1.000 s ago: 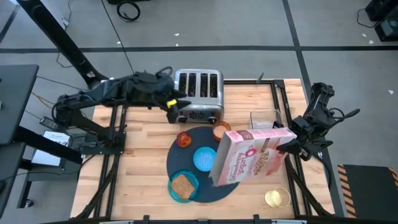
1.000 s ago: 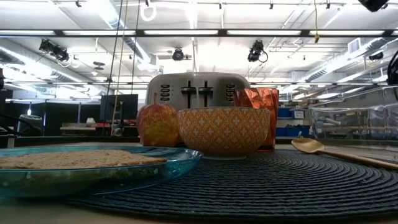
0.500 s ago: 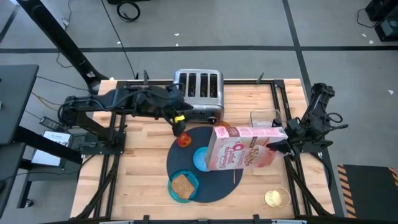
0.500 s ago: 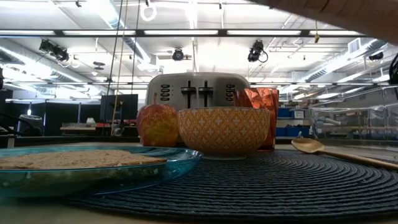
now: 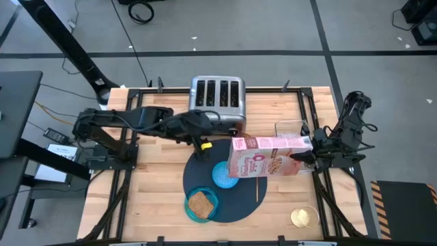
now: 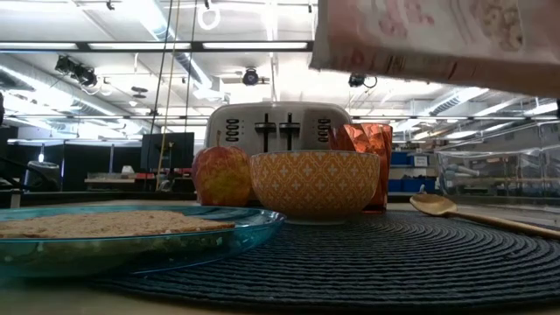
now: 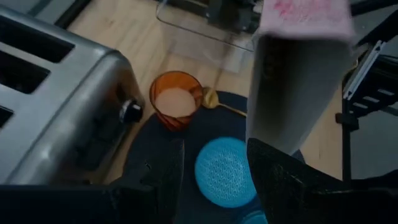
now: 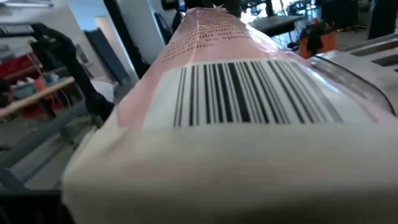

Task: Arrange a breakfast setting
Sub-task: Pour the cereal into the orange and blue bowl

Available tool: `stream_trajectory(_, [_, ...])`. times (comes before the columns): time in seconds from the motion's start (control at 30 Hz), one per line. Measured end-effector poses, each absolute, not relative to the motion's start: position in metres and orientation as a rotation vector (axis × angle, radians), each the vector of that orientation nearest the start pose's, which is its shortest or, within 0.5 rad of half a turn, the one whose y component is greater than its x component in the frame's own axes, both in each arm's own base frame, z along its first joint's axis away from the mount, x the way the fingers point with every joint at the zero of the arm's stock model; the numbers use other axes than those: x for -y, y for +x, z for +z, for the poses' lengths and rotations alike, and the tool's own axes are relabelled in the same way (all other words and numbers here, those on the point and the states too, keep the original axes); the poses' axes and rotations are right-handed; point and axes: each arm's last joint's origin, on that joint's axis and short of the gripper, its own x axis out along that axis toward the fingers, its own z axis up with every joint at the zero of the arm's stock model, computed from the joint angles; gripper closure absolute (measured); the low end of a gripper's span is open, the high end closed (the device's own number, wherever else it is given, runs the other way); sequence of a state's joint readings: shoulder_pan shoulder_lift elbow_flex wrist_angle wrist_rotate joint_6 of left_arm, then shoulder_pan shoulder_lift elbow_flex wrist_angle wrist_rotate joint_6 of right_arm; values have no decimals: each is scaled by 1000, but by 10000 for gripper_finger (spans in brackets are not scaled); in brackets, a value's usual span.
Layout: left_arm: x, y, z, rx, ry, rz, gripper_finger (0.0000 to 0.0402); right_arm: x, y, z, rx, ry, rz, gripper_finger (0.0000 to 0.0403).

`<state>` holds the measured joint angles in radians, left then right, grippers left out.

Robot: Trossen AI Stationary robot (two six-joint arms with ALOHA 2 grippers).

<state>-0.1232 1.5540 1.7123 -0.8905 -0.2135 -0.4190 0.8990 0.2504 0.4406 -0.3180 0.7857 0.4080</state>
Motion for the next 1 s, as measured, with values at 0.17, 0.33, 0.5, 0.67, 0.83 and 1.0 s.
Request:
stream_trajectory(0.17, [42, 322, 393, -729, -300, 237, 219, -50, 68, 263, -114, 293, 102, 225])
stream_trajectory(0.33, [50, 328, 382, -775, -306, 241, 219, -51, 70, 262, -127, 287, 118, 225])
stream_trajectory(0.5, [54, 333, 375, -808, -307, 246, 219, -53, 73, 271, -167, 259, 126, 225])
stream_trajectory(0.67, [55, 337, 369, -824, -305, 250, 219, -55, 77, 280, -218, 210, 120, 225])
stream_trajectory(0.83, [56, 343, 359, -865, -292, 255, 219, -58, 84, 286, -269, 155, 103, 225])
stream_trajectory(1.0, [58, 343, 353, -918, -279, 260, 219, -60, 91, 288, -311, 123, 99, 225])
